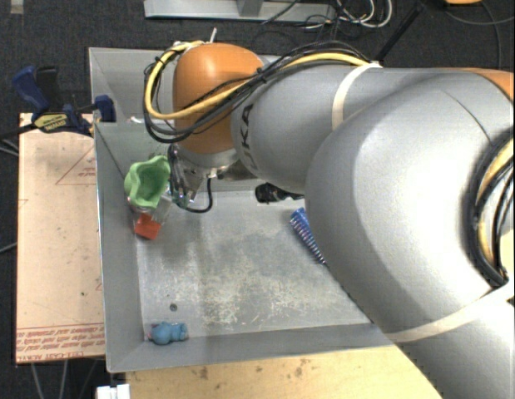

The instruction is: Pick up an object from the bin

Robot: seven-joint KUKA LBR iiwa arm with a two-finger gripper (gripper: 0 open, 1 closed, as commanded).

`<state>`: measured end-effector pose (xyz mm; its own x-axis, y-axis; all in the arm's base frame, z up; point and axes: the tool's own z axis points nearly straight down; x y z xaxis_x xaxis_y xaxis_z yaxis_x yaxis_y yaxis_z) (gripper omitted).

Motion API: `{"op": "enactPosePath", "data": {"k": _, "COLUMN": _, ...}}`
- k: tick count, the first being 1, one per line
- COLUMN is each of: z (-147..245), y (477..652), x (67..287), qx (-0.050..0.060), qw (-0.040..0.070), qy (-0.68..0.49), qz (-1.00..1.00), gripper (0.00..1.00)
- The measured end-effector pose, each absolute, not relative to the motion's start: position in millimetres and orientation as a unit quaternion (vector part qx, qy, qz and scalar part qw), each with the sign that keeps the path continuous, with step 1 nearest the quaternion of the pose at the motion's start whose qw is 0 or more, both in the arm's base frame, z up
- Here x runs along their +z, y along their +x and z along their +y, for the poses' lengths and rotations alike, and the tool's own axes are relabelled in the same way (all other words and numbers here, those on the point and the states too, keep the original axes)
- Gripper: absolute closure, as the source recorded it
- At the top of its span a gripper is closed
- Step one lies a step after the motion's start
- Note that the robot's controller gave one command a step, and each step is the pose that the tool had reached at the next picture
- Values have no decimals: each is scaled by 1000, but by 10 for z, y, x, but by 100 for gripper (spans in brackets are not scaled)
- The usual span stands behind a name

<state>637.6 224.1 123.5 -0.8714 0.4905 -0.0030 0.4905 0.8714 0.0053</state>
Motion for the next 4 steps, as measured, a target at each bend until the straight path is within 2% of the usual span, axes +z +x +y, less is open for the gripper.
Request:
{"op": "enactPosePath", "data": {"k": 1, "z": 2248, "y": 6029, "x": 1494, "qx": 0, "qw": 0, "qy": 156, "qz": 988, "gripper": 100}}
{"op": "enactPosePath", "data": {"k": 2, "z": 2348, "y": 6273, "x": 1425, "qx": 1, "qw": 2, "qy": 150, "qz": 989, "gripper": 100}}
{"op": "enactPosePath", "data": {"k": 3, "z": 2419, "y": 6010, "x": 1268, "qx": -2, "qw": 0, "qy": 143, "qz": 990, "gripper": 100}}
{"op": "enactPosePath", "data": {"k": 4, "z": 2424, "y": 5899, "x": 1243, "qx": -4, "qw": 4, "qy": 148, "qz": 989, "gripper": 100}}
